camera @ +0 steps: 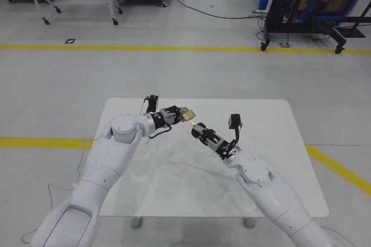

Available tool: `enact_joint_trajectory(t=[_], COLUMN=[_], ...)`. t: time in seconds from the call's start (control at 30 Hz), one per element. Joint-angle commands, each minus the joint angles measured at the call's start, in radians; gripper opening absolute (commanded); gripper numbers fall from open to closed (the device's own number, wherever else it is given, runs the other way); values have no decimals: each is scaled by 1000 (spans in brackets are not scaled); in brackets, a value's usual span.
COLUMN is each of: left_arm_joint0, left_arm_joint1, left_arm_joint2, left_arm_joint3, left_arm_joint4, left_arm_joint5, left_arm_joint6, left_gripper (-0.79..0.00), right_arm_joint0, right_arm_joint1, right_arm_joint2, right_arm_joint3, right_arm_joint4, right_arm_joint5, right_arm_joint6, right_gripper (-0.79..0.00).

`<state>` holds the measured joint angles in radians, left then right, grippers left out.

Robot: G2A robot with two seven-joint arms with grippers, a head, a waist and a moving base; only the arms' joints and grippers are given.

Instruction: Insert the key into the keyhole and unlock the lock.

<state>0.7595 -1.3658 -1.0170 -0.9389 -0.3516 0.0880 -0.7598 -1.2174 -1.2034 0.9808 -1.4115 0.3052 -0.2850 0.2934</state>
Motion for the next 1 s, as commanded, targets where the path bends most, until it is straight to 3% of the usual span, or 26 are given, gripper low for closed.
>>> enact_joint_trajectory(t=[0.0,0.43,0.97], left_arm_joint0=[7,27,35], left_arm_joint1=[1,6,8], left_arm_joint2=[0,-8,-4], left_arm_joint3=[-11,-46,-61], left_arm_joint4=[7,34,65], left_arm_joint5=[-1,-27,-37], left_arm_joint6=[5,-16,-21], left_gripper=[-785,-785,-785], right_arm_joint0=[0,11,18], right_arm_joint1=[-3,-24,-42], right_arm_joint2=[0,8,19], right_arm_joint3=[4,54,86], right_arm_joint4=[11,105,98], right_arm_joint5=[1,-18,-20], right_arm_joint6=[8,35,47], right_gripper=[-785,-785,-785])
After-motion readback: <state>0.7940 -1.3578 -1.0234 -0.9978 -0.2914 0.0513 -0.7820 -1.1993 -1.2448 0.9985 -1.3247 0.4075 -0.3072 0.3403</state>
